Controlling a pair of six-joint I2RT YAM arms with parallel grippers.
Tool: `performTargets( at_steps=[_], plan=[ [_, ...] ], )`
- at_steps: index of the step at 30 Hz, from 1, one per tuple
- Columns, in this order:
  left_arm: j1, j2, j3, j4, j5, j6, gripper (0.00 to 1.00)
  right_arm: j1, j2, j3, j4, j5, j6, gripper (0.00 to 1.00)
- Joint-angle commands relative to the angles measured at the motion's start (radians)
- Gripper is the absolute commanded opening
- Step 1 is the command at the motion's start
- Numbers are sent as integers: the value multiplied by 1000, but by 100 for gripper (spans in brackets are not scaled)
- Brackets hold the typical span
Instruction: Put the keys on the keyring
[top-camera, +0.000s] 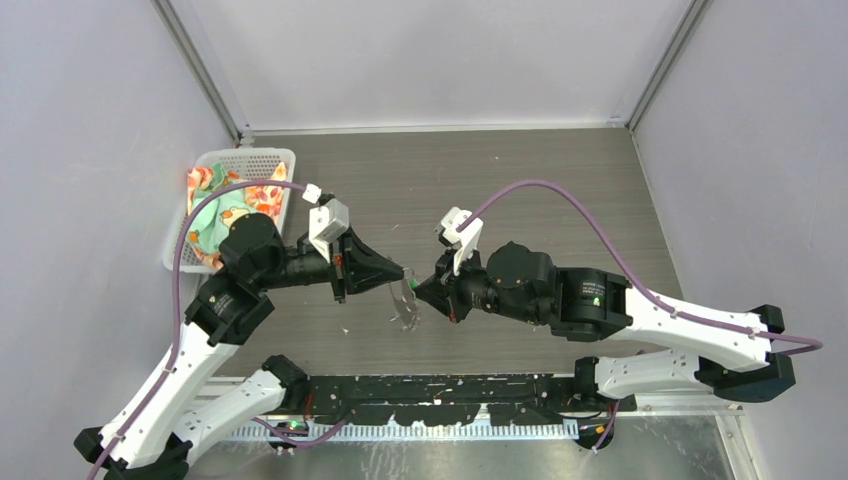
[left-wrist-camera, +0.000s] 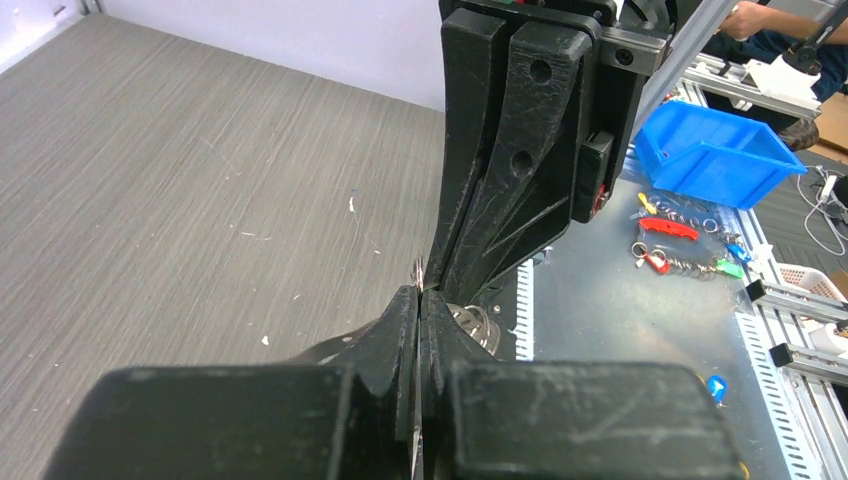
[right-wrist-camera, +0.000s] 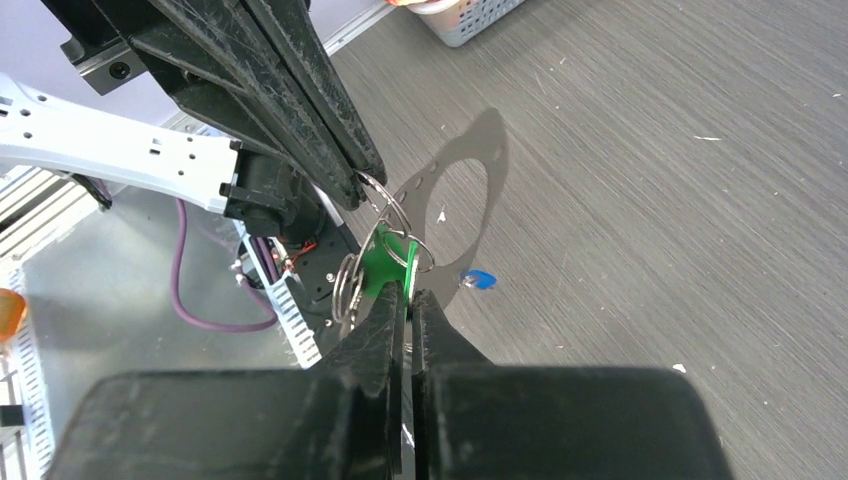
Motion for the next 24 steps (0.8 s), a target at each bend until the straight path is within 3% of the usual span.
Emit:
performTargets(
  at_steps=[1,7,11,16,20,24],
  plan=[
    [-3,-16,31,54,-5,13,0,5,3,37,-20,-29,16,1],
    [-3,-15,33,56,3,13,0,5,13,64,-43,-73,1,7],
    [-3,-16,31,52,13,16,0,6,-4,105,-115,-73,-31,36],
    [-2,-18,26,50,44,21,0,5,-88,124,-126,-33,-110,57],
    [-4,-15,25,52,72,21,0,5,-124,99,-44,-50,-181,60],
    [-2,-13,26,50,108,22,0,4,-82,130,-28,-82,-238,55]
  ],
)
